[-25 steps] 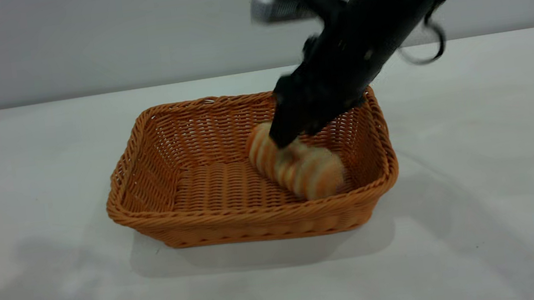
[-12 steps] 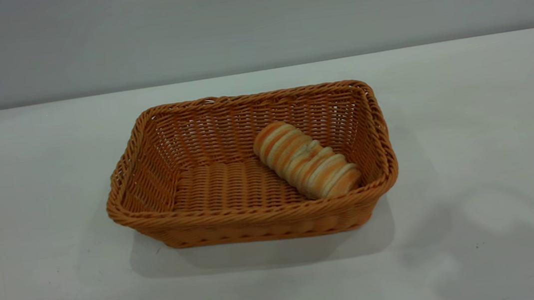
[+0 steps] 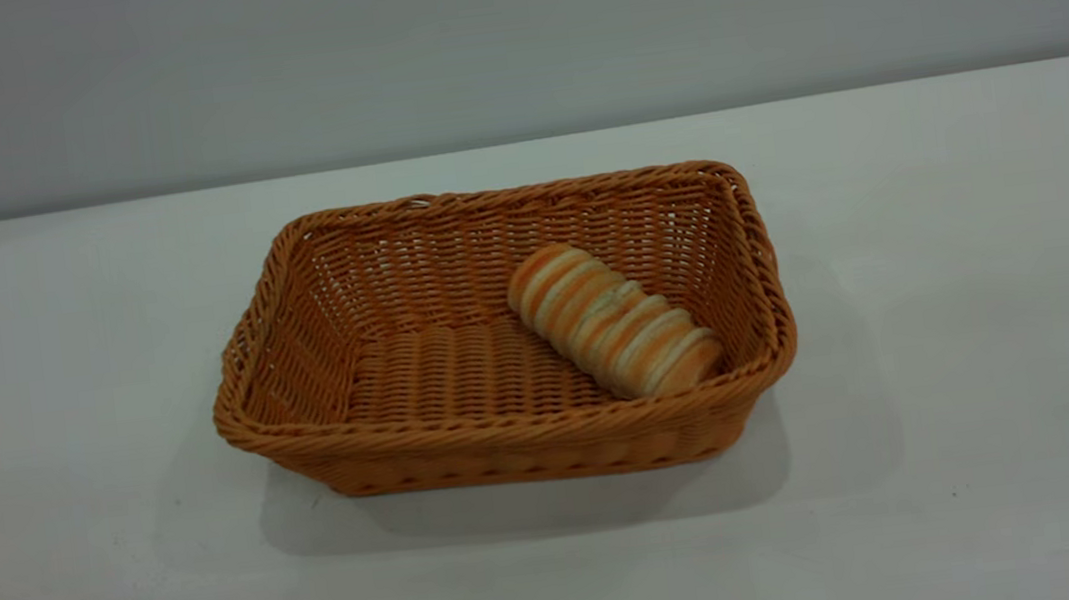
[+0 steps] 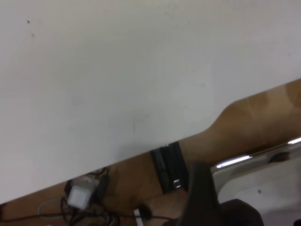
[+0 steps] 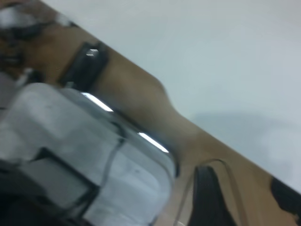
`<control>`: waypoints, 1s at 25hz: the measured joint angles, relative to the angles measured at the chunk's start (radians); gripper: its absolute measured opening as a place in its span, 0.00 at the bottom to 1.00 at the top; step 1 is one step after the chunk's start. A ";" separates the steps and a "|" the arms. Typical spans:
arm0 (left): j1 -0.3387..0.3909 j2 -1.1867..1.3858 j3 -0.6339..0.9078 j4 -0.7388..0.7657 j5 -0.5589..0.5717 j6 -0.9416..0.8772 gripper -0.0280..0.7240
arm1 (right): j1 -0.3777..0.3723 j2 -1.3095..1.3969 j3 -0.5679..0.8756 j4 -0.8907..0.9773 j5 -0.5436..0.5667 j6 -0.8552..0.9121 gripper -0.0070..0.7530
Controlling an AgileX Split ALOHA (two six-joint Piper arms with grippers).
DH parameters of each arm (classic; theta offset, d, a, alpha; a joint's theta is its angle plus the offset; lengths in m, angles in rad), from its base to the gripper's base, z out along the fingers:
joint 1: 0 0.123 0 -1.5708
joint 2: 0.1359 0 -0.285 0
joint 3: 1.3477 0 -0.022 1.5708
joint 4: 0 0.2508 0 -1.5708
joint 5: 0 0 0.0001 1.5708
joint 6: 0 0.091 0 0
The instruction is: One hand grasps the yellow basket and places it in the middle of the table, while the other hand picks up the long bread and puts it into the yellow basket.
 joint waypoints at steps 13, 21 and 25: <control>0.000 -0.108 0.040 0.002 -0.031 -0.036 0.81 | 0.000 -0.358 0.179 -0.232 -0.035 0.237 0.71; 0.000 -0.108 0.040 0.002 -0.033 -0.036 0.81 | 0.001 -0.377 0.179 -0.232 -0.035 0.241 0.71; 0.005 -0.125 0.040 0.002 -0.033 -0.036 0.81 | -0.008 -0.444 0.179 -0.228 -0.035 0.241 0.71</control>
